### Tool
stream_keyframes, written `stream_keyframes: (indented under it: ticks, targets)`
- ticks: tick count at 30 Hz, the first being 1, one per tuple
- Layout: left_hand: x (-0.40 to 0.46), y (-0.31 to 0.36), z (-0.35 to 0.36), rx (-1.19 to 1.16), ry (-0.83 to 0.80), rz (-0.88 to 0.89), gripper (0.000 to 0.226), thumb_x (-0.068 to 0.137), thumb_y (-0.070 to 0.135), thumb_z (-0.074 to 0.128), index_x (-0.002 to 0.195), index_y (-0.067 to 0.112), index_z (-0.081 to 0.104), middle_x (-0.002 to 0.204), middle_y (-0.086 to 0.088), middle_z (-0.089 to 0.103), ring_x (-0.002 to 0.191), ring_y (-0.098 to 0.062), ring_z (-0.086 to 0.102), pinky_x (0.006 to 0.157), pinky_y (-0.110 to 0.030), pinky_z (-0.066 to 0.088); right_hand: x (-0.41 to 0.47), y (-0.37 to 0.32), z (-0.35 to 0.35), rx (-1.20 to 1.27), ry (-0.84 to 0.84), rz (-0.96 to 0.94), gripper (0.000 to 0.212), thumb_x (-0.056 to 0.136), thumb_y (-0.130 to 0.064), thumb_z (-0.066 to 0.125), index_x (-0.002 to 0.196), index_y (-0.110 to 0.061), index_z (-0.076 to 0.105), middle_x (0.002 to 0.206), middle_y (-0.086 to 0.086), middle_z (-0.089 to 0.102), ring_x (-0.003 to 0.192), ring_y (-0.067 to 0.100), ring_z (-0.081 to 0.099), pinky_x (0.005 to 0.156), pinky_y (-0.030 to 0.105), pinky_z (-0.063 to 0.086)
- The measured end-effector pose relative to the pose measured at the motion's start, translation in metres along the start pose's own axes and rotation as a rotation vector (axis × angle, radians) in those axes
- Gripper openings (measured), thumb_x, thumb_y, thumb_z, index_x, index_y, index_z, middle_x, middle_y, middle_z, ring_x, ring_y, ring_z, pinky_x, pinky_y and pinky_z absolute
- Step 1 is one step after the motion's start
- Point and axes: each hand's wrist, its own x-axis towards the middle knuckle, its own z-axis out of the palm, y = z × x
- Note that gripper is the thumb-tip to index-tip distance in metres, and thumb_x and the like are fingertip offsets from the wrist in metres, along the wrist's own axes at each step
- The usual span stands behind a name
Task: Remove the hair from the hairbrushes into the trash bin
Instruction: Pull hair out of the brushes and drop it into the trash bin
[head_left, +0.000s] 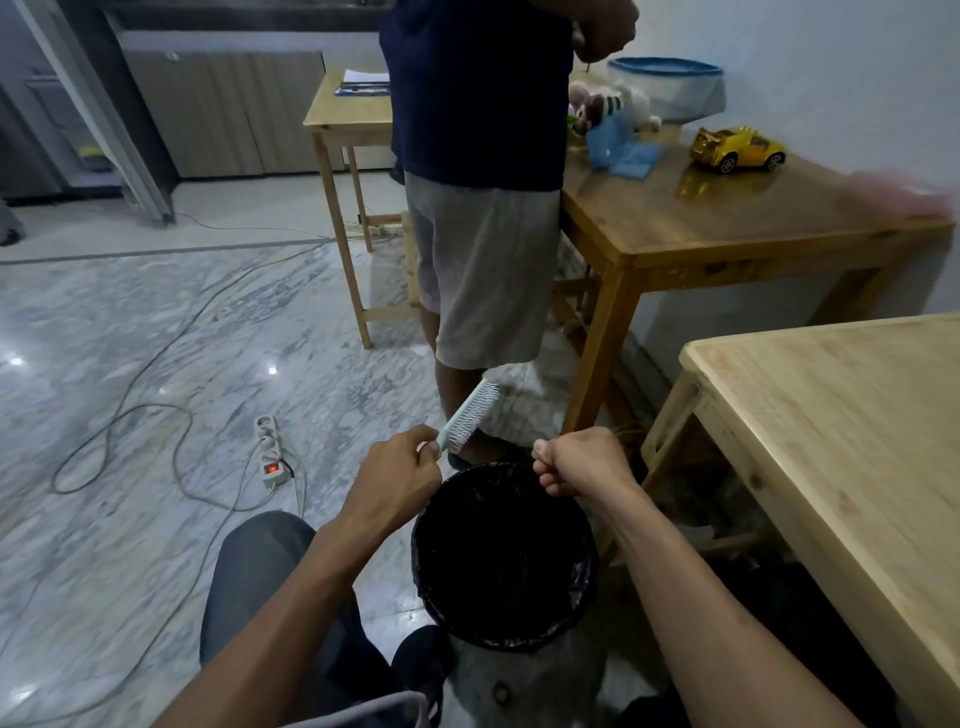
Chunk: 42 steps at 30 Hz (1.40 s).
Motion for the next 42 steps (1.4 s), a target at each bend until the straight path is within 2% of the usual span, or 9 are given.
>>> stream_keyframes:
  ticks: [5, 8, 13, 19, 23, 27, 34, 39, 42]
  targets:
    - [-0.003, 0.007, -0.009, 0.041, 0.04, 0.093, 0.017, 0.094, 0.046, 0.06, 0.099, 0.034, 0.069, 0.054, 0.009, 0.059, 0.053, -0.008, 0.057, 0.049, -0.029, 0.037, 0.003, 0.008, 0.0, -0.148, -0.005, -0.078, 0.051, 0.104, -0.045, 0.049, 0.077, -0.013, 0.078, 0.077, 0.002, 0.074, 0.075, 0.021, 0.071, 0.069, 0.033, 0.059]
    - [-0.004, 0.006, -0.016, 0.097, 0.047, 0.214, 0.022, 0.095, 0.049, 0.06, 0.104, 0.032, 0.072, 0.061, 0.006, 0.062, 0.058, -0.014, 0.06, 0.054, -0.036, 0.047, 0.002, 0.009, -0.004, -0.2, -0.093, -0.118, 0.031, 0.101, -0.041, 0.057, 0.114, -0.018, 0.073, 0.11, -0.001, 0.068, 0.103, 0.02, 0.067, 0.09, 0.039, 0.06]
    - [0.003, 0.001, -0.021, 0.197, 0.027, 0.346, 0.028, 0.1, 0.048, 0.051, 0.11, 0.028, 0.07, 0.071, 0.002, 0.067, 0.061, -0.017, 0.059, 0.057, -0.038, 0.051, 0.007, 0.007, 0.0, -0.062, -0.235, -0.15, 0.055, 0.099, -0.038, 0.062, 0.151, -0.026, 0.046, 0.126, -0.005, 0.059, 0.107, 0.016, 0.069, 0.099, 0.041, 0.057]
    - [0.0, 0.007, -0.018, 0.141, -0.138, 0.379, 0.027, 0.103, 0.043, 0.049, 0.112, 0.022, 0.064, 0.072, 0.004, 0.066, 0.066, -0.014, 0.063, 0.065, -0.043, 0.053, 0.004, 0.004, 0.007, 0.329, -0.209, -0.21, 0.026, 0.091, -0.01, 0.076, 0.115, 0.001, 0.073, 0.082, 0.004, 0.08, 0.072, 0.011, 0.076, 0.066, 0.023, 0.059]
    - [-0.006, 0.017, -0.018, -0.01, -0.098, 0.383, 0.02, 0.103, 0.035, 0.052, 0.108, 0.021, 0.065, 0.06, 0.012, 0.058, 0.057, -0.001, 0.058, 0.058, -0.023, 0.044, 0.003, 0.001, 0.012, 0.508, -0.348, -0.055, 0.019, 0.094, -0.022, 0.073, 0.099, -0.004, 0.072, 0.082, 0.005, 0.072, 0.057, 0.006, 0.065, 0.054, 0.019, 0.058]
    - [-0.003, 0.017, -0.033, -0.053, -0.194, 0.357, 0.02, 0.103, 0.039, 0.053, 0.105, 0.025, 0.067, 0.06, 0.005, 0.06, 0.05, -0.003, 0.053, 0.057, -0.037, 0.048, 0.003, 0.002, 0.012, 0.395, -0.362, -0.192, 0.022, 0.099, -0.021, 0.066, 0.088, -0.002, 0.069, 0.07, 0.004, 0.062, 0.049, 0.003, 0.056, 0.047, 0.014, 0.05]
    - [0.01, -0.001, -0.029, 0.264, -0.084, 0.369, 0.026, 0.103, 0.042, 0.048, 0.109, 0.023, 0.065, 0.065, 0.006, 0.06, 0.057, -0.014, 0.056, 0.056, -0.039, 0.047, 0.005, 0.008, 0.015, -0.062, -0.079, -0.32, 0.036, 0.097, -0.032, 0.066, 0.066, -0.016, 0.077, 0.052, -0.009, 0.062, 0.051, 0.007, 0.053, 0.058, 0.026, 0.045]
    - [0.011, -0.015, -0.025, 0.251, 0.004, 0.294, 0.027, 0.103, 0.042, 0.048, 0.108, 0.023, 0.066, 0.062, 0.007, 0.056, 0.055, -0.015, 0.053, 0.05, -0.033, 0.039, 0.009, 0.016, 0.011, -0.026, -0.032, -0.279, 0.033, 0.097, -0.026, 0.066, 0.068, -0.016, 0.078, 0.053, -0.009, 0.064, 0.055, 0.008, 0.057, 0.058, 0.024, 0.049]
    - [0.008, -0.014, -0.023, 0.24, 0.028, 0.289, 0.028, 0.103, 0.042, 0.048, 0.111, 0.022, 0.065, 0.061, 0.009, 0.053, 0.058, -0.017, 0.054, 0.051, -0.032, 0.038, 0.009, 0.02, 0.01, 0.014, -0.116, -0.217, 0.013, 0.092, -0.009, 0.072, 0.081, -0.011, 0.08, 0.075, 0.003, 0.074, 0.062, 0.012, 0.066, 0.064, 0.026, 0.058]
